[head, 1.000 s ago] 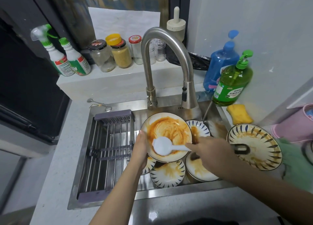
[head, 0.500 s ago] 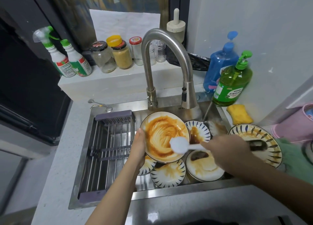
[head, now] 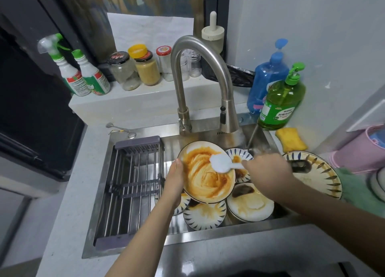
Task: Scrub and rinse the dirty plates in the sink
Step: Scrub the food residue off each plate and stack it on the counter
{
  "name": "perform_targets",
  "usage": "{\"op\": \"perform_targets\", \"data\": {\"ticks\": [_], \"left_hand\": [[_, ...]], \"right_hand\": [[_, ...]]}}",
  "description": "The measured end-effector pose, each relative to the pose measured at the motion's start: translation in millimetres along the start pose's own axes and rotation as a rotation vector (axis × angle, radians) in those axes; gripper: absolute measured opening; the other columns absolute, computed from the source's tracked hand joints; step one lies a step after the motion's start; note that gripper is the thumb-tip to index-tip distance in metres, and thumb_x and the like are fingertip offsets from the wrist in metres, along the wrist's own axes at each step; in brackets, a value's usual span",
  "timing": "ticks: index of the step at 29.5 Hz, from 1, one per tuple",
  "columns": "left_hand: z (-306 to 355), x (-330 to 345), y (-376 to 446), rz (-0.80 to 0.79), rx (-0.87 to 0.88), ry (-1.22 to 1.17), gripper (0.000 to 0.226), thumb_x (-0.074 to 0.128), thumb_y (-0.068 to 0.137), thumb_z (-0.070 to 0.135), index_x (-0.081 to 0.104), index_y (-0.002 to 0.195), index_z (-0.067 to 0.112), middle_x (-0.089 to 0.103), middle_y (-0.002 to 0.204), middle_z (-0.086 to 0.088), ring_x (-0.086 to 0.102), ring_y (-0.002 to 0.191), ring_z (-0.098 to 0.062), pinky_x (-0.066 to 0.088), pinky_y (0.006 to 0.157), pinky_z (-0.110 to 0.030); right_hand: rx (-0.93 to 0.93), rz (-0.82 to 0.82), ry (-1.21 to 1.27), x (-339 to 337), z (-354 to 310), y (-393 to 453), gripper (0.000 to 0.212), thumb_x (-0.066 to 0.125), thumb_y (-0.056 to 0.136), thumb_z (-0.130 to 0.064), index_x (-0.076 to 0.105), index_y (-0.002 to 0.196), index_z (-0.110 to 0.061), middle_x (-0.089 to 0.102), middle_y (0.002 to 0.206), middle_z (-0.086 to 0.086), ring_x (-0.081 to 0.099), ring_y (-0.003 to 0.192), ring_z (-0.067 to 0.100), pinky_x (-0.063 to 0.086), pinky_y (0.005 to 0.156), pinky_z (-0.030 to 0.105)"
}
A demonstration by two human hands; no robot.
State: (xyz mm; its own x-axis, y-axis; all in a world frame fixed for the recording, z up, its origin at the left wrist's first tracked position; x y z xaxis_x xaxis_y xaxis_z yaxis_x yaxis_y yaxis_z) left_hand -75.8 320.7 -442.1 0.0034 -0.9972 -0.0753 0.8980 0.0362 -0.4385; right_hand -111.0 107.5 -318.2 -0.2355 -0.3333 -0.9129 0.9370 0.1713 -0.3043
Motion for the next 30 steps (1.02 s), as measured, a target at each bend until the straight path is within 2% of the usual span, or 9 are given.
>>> {"op": "perform_targets", "data": {"ticks": [5,8,12,16,21,24,26,28,30], "left_hand": [[-1.3,2.1,-7.0,-0.004,-0.088,-0.101,0.067,0.021,0.091,0.069,0.060,0.121,0.025,0.068,0.116,-0.001,0.062,0.111,-0.019,0.048,0.098,-0.043],[-8.1,-10.4,-2.9,0.002,-0.147,-0.182,0.074,0.026,0.087,0.072,0.052,0.135,0.023,0.062,0.129,-0.007,0.058,0.119,-0.024,0.044,0.103,-0.051],[-3.3,-2.9,-9.1,-0.104,-0.186,-0.182,0.056,0.021,0.098,0.058,0.059,0.120,0.023,0.069,0.114,-0.009,0.066,0.104,-0.021,0.054,0.086,-0.038],[-3.5,7.0,-10.5,-0.151,-0.227,-0.200,0.070,0.020,0.094,0.064,0.054,0.129,0.013,0.068,0.115,-0.016,0.067,0.103,-0.026,0.058,0.073,-0.031],[-4.4,8.3,-12.3,-0.143,-0.263,-0.234,0.086,0.024,0.084,0.073,0.050,0.133,0.007,0.068,0.113,-0.019,0.067,0.104,-0.030,0.056,0.083,-0.037],[-4.9,7.5,-13.7,-0.140,-0.252,-0.205,0.091,0.035,0.075,0.080,0.057,0.124,0.007,0.072,0.105,-0.016,0.069,0.097,-0.028,0.057,0.076,-0.034],[-5.1,7.1,-14.7,-0.174,-0.232,-0.172,0.096,0.050,0.064,0.084,0.059,0.121,0.008,0.072,0.104,-0.014,0.069,0.093,-0.025,0.057,0.073,-0.031],[-5.9,6.0,-16.3,-0.201,-0.223,-0.177,0.081,0.065,0.064,0.067,0.059,0.119,0.007,0.071,0.103,-0.014,0.069,0.093,-0.024,0.057,0.077,-0.031],[-6.8,5.0,-18.1,-0.233,-0.236,-0.196,0.070,0.073,0.066,0.040,0.057,0.122,0.002,0.070,0.108,-0.017,0.066,0.104,-0.030,0.052,0.094,-0.040]], "right_hand": [[-0.183,0.054,0.140,4.9,-24.5,-20.6,0.047,0.036,0.095,-0.009,0.039,0.137,-0.029,0.034,0.074,-0.003,0.041,0.069,0.016,0.021,0.046,0.024],[-0.109,0.012,0.073,5.3,-7.3,-23.1,0.043,0.033,0.095,-0.011,0.044,0.133,-0.028,0.031,0.070,-0.004,0.039,0.063,0.015,0.022,0.046,0.024],[-0.030,0.080,0.091,-2.8,-2.5,-3.9,0.048,0.036,0.093,-0.009,0.041,0.137,-0.027,0.037,0.073,-0.004,0.041,0.063,0.015,0.026,0.048,0.026],[-0.187,0.144,0.159,2.8,-31.3,-8.7,0.055,0.035,0.095,-0.008,0.030,0.144,-0.031,0.051,0.095,0.002,0.046,0.078,0.022,0.022,0.048,0.028],[-0.274,0.126,0.123,10.0,-22.2,-7.4,0.049,0.034,0.100,-0.018,0.029,0.145,-0.038,0.041,0.080,-0.002,0.042,0.067,0.017,0.021,0.047,0.028],[-0.295,0.111,0.192,12.9,-26.0,-12.2,0.046,0.030,0.102,-0.022,0.029,0.146,-0.037,0.031,0.071,-0.004,0.031,0.056,0.012,0.018,0.047,0.027],[-0.263,0.119,0.205,15.4,-28.4,-7.8,0.045,0.031,0.103,-0.023,0.028,0.145,-0.039,0.036,0.075,-0.003,0.035,0.059,0.013,0.020,0.047,0.026],[-0.192,0.103,0.236,19.8,-29.6,-1.5,0.046,0.033,0.103,-0.024,0.028,0.145,-0.043,0.040,0.079,-0.004,0.040,0.063,0.014,0.021,0.046,0.026],[-0.133,0.134,0.276,21.9,-32.5,3.6,0.049,0.035,0.102,-0.021,0.029,0.145,-0.043,0.046,0.087,-0.004,0.047,0.072,0.017,0.022,0.046,0.026]]}}
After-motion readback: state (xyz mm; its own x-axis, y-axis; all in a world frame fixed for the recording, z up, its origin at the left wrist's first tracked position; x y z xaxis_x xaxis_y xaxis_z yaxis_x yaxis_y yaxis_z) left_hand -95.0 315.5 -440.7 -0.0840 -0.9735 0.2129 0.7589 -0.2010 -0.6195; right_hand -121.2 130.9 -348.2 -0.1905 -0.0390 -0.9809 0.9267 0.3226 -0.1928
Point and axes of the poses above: each hand's wrist, its own y-axis towards the middle knuckle, its own x-axis out of the palm, z = x × y, the point moved 4 cm from there along y, towards the middle knuckle
